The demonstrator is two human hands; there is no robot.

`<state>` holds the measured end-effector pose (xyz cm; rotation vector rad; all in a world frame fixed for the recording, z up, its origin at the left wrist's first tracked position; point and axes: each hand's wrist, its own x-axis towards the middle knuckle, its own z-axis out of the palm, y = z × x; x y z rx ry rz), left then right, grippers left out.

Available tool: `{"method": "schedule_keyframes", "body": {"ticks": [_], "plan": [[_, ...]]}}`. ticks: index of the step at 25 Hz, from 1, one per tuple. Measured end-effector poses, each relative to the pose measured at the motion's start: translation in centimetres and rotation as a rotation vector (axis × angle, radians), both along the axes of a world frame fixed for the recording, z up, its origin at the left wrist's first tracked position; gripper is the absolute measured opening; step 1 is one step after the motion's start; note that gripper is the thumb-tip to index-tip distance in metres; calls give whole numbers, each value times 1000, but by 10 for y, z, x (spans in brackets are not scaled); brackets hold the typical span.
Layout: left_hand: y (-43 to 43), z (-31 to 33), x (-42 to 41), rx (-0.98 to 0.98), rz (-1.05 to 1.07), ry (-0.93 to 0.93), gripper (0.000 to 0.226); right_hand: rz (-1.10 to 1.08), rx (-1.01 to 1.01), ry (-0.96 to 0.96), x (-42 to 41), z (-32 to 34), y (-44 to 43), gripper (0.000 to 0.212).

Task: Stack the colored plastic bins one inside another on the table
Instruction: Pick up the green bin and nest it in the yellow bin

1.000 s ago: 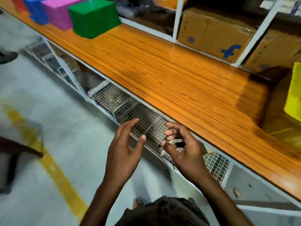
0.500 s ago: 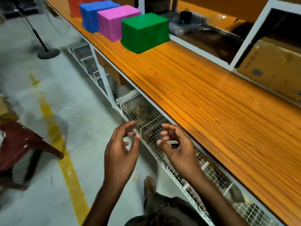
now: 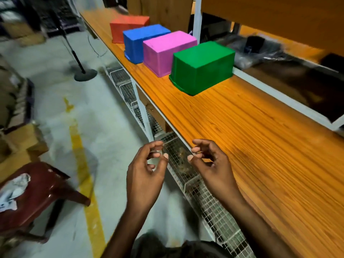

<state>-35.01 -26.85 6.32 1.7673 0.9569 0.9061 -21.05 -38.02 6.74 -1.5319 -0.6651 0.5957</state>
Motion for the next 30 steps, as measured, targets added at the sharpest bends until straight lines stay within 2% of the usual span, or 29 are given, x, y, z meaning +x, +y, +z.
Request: {"method": "schedule_keyframes", "body": {"ticks": [4, 13, 17, 24, 28, 30], "plan": [[89, -5, 23, 5, -55, 6, 26, -37, -8, -1, 17, -11, 78, 36], [278, 17, 95, 41, -348, 41, 25, -329, -29, -38, 53, -10, 223, 36], [327, 16, 148, 115, -412, 43, 26, -440, -43, -74, 89, -8, 260, 36], [386, -1, 248, 123, -498, 23, 25, -589, -18, -121, 181, -17, 316, 35], [424, -11, 308, 55, -529, -43, 34, -702, -31, -147, 228, -30, 341, 34], [440, -23, 336, -30, -555, -43, 47, -784, -80, -159, 242, -44, 350, 38]]}}
